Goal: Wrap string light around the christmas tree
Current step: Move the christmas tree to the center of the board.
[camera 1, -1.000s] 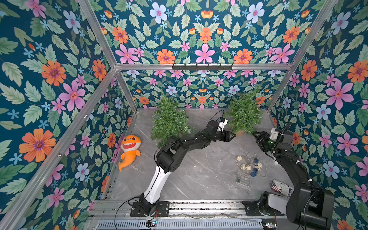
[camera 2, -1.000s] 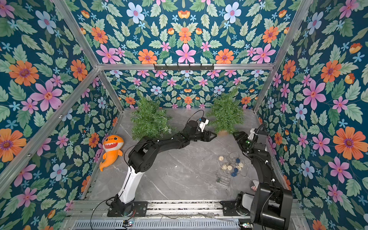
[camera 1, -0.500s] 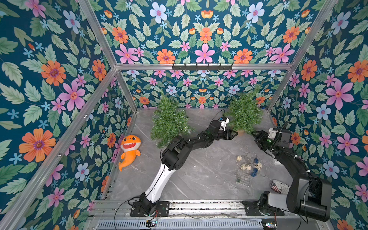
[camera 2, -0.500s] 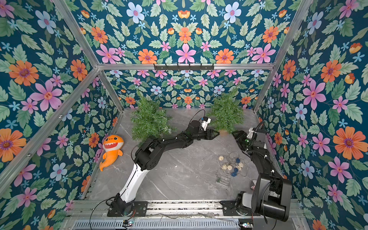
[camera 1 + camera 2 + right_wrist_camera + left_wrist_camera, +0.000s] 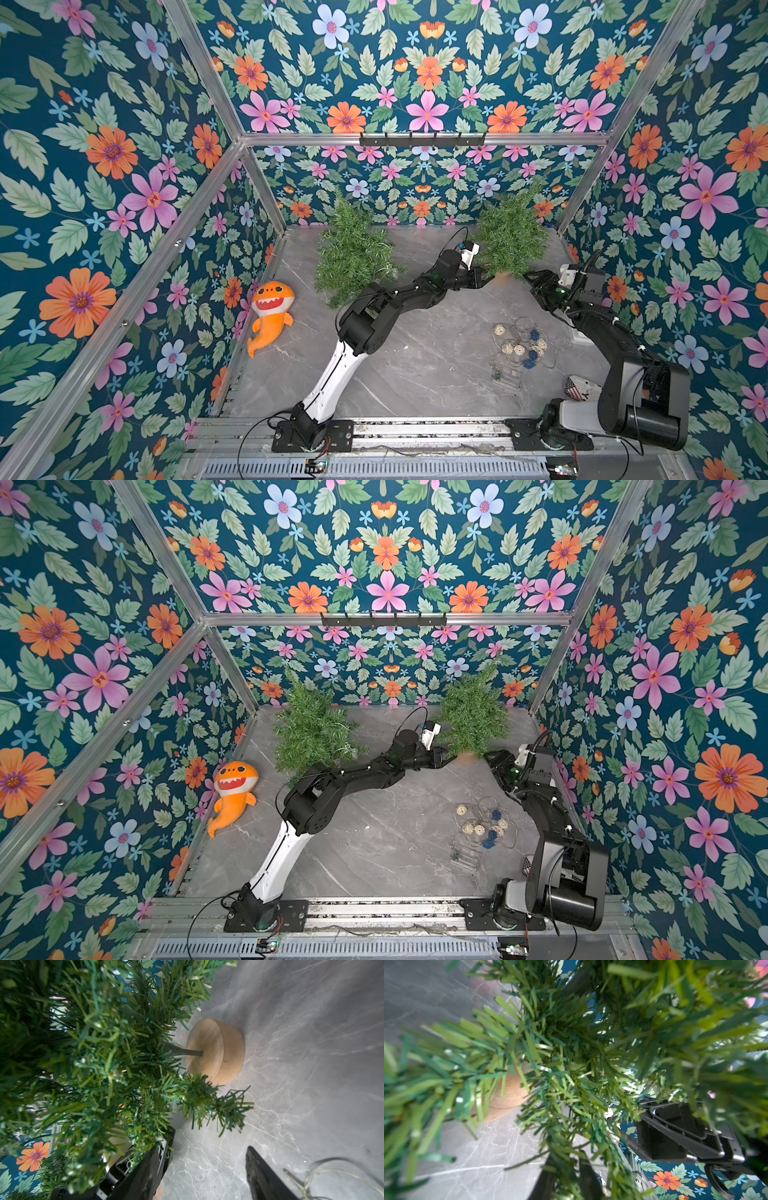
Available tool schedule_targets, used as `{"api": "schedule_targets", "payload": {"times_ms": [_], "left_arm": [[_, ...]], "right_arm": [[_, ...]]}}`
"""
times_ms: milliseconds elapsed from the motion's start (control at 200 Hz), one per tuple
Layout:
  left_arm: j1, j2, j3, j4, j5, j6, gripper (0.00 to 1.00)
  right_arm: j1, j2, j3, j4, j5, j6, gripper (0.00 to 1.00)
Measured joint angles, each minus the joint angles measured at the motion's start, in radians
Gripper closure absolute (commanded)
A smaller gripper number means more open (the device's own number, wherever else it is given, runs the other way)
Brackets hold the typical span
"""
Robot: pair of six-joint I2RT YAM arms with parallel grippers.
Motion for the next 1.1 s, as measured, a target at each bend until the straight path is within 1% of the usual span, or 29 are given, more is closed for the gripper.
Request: {"api": "schedule_targets", "payload": {"times_ms": [90, 405, 730, 935, 1100], "left_arm": [[0.002, -0.002, -0.011, 0.000, 0.003, -0.003, 1.00], [0.005, -0.079, -0.079, -0.002, 0.016, 0.027, 1.00], [0.005, -0.259, -0.303, -0.042, 0.009, 0.095, 1.00], [0.009, -0.389, -0.469, -0.090, -0.025, 0.148, 1.00], [0.022, -0.480, -0.552, -0.142, -0.071, 0.194, 1.00]], "right_arm": [[0.000, 0.004, 0.002, 0.000, -0.002, -0.002, 0.35], [0.027, 0.004, -0.003, 0.000, -0.003, -0.002, 0.35], [0.104, -0.062, -0.050, -0.021, 0.002, -0.023, 0.35], [0.196, -0.132, -0.090, -0.058, 0.016, -0.023, 0.35], [0.278, -0.168, -0.103, -0.075, 0.041, -0.011, 0.35]]}}
